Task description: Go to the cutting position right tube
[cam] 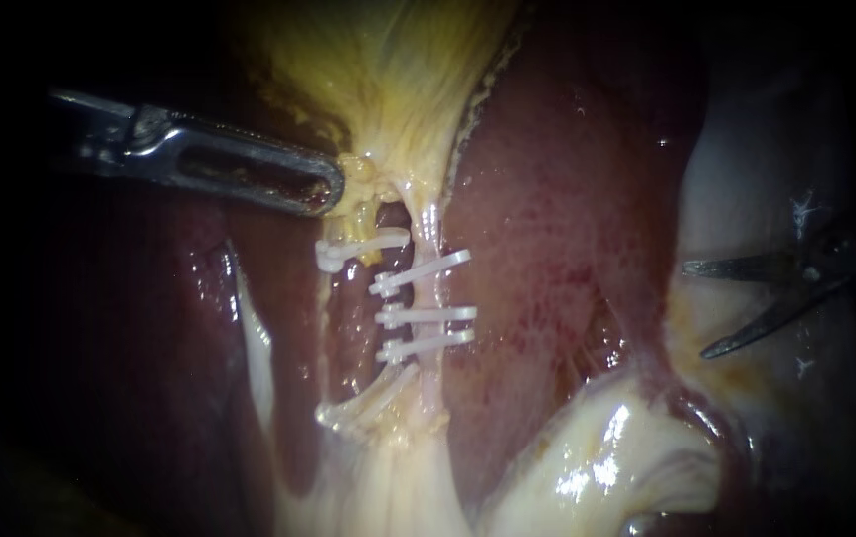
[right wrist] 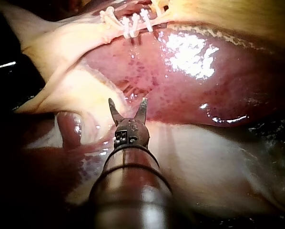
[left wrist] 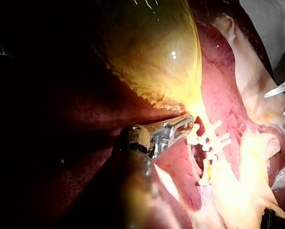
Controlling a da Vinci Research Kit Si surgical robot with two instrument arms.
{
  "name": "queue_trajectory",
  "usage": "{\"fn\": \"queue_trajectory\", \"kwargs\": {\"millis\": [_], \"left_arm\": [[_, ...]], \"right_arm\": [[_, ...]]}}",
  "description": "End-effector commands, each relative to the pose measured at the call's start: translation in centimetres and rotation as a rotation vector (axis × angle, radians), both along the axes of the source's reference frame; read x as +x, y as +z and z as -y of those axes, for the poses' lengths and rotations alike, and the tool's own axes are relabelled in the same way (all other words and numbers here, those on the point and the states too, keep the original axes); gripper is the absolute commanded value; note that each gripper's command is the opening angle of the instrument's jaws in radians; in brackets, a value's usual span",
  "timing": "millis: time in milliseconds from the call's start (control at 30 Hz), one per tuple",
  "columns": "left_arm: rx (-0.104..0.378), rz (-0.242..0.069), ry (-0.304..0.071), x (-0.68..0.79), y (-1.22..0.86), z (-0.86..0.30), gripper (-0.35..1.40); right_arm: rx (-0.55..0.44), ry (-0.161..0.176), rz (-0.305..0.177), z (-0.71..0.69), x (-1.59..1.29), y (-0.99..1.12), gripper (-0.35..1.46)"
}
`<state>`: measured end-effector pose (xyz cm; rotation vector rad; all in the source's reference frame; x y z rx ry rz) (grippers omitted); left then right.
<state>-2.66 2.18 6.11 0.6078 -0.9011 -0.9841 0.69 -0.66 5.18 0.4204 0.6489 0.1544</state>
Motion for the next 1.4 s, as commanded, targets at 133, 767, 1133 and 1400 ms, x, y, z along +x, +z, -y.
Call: {"fn": "queue_trajectory", "kwargs": {"millis": [133, 767, 1133, 1400], "left_arm": [[0.002, 0.002, 0.002, 0.04, -0.03, -0.01, -0.35], [-0.001, -0.036, -0.070, 0.75, -0.44, -0.54, -0.35], [-0.004, -0.038, -0.072, 0.73, -0.41, -0.50, -0.35], [-0.006, -0.040, -0.074, 0.71, -0.38, -0.48, -0.35]], "right_arm": [[0.000, 0.001, 0.001, 0.00, 0.00, 0.00, 1.43], [0.000, 0.002, 0.001, -0.01, 0.02, 0.01, 1.45], [0.049, -0.012, 0.000, -0.04, 0.14, -0.07, 1.45], [0.133, 0.025, 0.013, -0.11, 0.43, -0.24, 1.45]]}}
